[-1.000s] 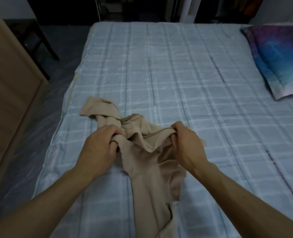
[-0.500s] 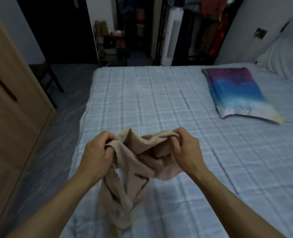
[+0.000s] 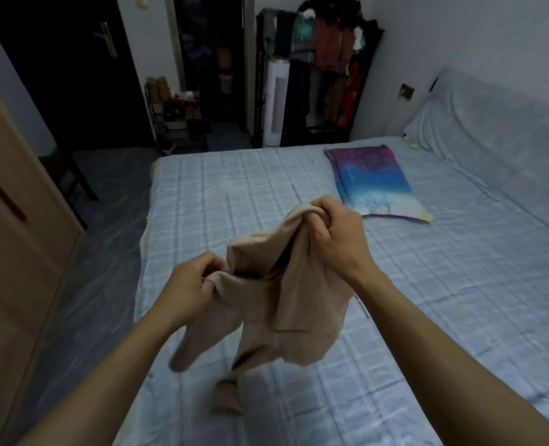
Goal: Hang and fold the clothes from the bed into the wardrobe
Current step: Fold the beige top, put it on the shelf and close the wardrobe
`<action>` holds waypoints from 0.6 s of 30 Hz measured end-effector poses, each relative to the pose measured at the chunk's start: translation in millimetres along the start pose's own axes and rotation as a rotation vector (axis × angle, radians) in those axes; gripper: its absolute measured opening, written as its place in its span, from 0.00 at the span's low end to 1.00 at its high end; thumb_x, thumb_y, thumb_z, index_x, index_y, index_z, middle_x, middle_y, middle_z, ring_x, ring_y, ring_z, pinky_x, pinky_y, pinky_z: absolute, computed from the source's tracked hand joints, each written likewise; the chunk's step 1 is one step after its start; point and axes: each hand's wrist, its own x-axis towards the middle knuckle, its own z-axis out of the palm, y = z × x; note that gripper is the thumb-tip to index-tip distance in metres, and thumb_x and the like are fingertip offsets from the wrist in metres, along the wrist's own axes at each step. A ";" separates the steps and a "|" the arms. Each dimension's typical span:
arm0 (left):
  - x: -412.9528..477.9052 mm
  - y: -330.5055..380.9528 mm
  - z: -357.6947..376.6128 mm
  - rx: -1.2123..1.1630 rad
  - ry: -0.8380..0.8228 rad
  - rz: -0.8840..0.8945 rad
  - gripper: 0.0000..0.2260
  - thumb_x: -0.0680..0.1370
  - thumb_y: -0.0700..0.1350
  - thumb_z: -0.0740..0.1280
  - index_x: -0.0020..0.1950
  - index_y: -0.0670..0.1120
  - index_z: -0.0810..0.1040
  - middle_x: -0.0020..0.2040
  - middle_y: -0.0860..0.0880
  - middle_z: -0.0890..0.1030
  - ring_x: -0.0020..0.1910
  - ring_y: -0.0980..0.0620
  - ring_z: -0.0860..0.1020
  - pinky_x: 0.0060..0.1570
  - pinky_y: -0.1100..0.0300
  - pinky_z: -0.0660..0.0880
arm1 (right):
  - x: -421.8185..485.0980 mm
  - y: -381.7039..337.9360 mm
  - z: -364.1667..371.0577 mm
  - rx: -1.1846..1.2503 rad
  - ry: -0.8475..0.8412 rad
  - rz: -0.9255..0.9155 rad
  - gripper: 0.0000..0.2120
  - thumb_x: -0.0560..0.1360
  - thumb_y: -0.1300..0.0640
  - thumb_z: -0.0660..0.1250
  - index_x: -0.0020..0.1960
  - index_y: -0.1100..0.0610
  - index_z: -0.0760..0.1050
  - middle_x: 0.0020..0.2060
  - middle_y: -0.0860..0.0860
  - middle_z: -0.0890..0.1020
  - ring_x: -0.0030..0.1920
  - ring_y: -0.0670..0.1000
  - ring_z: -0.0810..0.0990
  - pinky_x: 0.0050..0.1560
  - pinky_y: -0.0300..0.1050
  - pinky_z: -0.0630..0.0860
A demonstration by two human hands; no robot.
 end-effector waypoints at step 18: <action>-15.5 256.8 51.8 0.023 0.212 0.212 0.25 0.69 0.52 0.78 0.65 0.53 0.76 0.58 0.59 0.78 0.57 0.62 0.76 0.53 0.64 0.75 | -19.2 -5.5 -173.7 0.111 -0.102 -0.232 0.03 0.77 0.59 0.66 0.46 0.54 0.78 0.37 0.47 0.81 0.39 0.44 0.78 0.40 0.38 0.73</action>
